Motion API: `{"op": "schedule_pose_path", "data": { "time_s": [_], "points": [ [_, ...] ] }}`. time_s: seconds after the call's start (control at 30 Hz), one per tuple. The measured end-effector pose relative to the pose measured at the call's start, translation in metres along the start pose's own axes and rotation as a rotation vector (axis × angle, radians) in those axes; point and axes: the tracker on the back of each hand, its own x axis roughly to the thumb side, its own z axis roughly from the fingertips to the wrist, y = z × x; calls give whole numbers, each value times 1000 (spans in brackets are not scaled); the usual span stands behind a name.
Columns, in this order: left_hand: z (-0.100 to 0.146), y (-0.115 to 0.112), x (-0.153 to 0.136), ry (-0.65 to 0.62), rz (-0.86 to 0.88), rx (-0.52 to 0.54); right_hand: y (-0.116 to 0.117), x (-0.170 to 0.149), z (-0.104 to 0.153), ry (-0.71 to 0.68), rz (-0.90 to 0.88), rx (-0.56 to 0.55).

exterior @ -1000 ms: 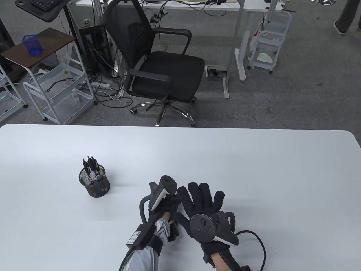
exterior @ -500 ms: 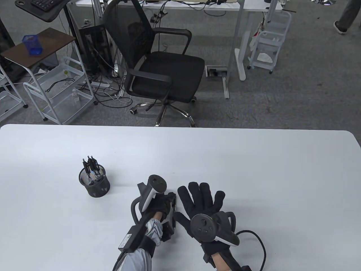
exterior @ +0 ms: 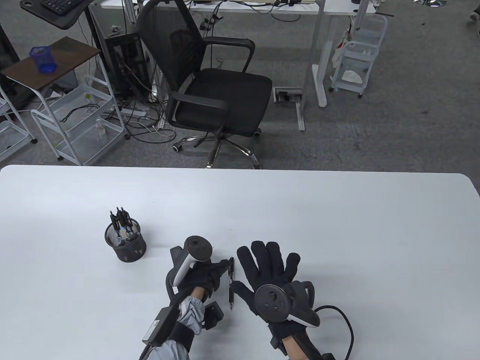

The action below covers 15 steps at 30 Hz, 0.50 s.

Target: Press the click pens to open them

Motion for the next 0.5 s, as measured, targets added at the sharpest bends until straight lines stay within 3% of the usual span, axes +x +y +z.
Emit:
{"op": "schedule_pose_path", "data": {
  "time_s": [0.13, 0.27, 0.5],
  "points": [
    [21, 24, 1, -34, -17, 8, 1, 0, 0, 2, 4, 7],
    [48, 63, 2, -75, -16, 75, 1, 1, -1, 1, 8, 9],
    [78, 142, -29, 2, -36, 346, 4, 3, -2, -4, 5, 19]
  ]
}}
